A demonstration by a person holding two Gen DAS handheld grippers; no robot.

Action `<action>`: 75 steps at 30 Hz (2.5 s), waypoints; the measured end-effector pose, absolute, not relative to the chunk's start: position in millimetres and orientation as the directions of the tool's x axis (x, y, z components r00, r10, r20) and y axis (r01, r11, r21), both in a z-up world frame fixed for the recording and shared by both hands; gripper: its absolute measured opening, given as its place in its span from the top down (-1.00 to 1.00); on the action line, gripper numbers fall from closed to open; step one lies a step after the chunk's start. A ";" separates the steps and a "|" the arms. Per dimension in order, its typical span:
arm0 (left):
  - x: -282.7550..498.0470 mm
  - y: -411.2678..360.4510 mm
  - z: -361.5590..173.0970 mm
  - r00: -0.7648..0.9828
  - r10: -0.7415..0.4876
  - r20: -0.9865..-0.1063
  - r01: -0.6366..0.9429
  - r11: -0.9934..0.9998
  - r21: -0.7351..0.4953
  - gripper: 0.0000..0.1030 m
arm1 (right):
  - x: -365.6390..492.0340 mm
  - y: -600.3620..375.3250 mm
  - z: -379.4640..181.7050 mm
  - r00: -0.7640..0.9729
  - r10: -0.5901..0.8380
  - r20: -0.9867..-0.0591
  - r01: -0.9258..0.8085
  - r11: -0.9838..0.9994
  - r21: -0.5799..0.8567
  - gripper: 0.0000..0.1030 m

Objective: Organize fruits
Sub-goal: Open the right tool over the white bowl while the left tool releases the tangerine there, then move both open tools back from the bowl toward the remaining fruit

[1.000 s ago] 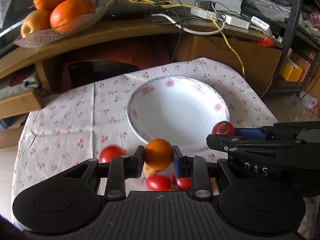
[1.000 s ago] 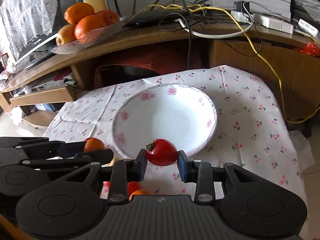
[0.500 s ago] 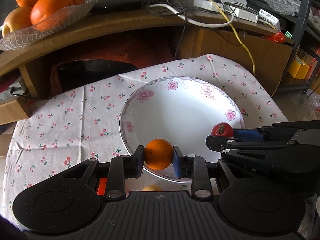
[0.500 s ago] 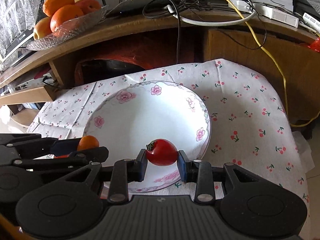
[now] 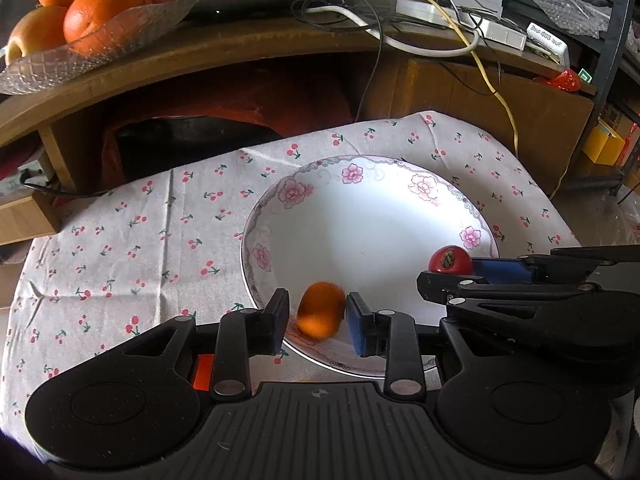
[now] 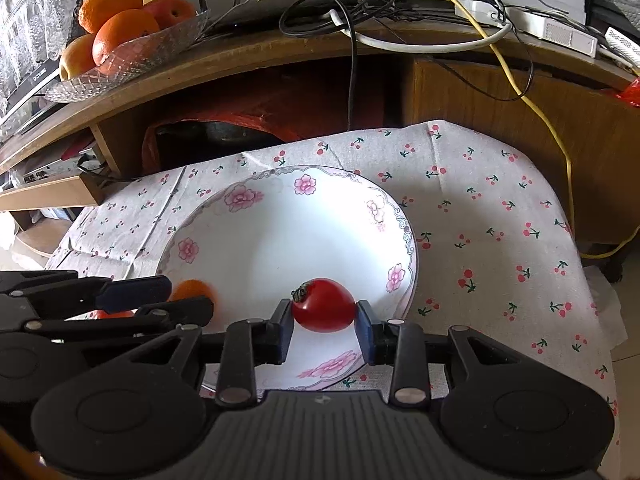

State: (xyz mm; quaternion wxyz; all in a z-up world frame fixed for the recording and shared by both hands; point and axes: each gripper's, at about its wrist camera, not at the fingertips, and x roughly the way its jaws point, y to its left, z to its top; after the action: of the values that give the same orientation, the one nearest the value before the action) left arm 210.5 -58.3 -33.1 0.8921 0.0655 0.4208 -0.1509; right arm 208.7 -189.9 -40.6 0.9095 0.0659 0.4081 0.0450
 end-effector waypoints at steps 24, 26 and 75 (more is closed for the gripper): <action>204.9 -45.8 -19.1 0.629 -0.212 -0.748 0.289 0.957 -0.028 -0.29 | 200.1 -195.8 -26.8 0.701 0.145 -0.698 -0.029 0.984 0.176 0.23; 203.3 -44.8 -18.3 0.630 -0.212 -0.747 0.289 0.957 -0.028 -0.32 | 198.0 -195.9 -25.1 0.703 0.147 -0.696 -0.029 0.983 0.179 0.22; 101.9 5.4 -3.1 0.623 -0.207 -0.754 0.304 0.953 -0.010 -0.29 | 110.4 -144.1 -24.6 0.633 0.263 -0.728 -0.145 0.964 0.223 0.17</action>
State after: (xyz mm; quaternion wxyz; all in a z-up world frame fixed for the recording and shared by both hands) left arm 101.9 5.4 -3.1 0.8989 0.0591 0.4102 -0.1423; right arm 110.4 -144.1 -24.6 0.9008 0.0717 0.4129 0.1132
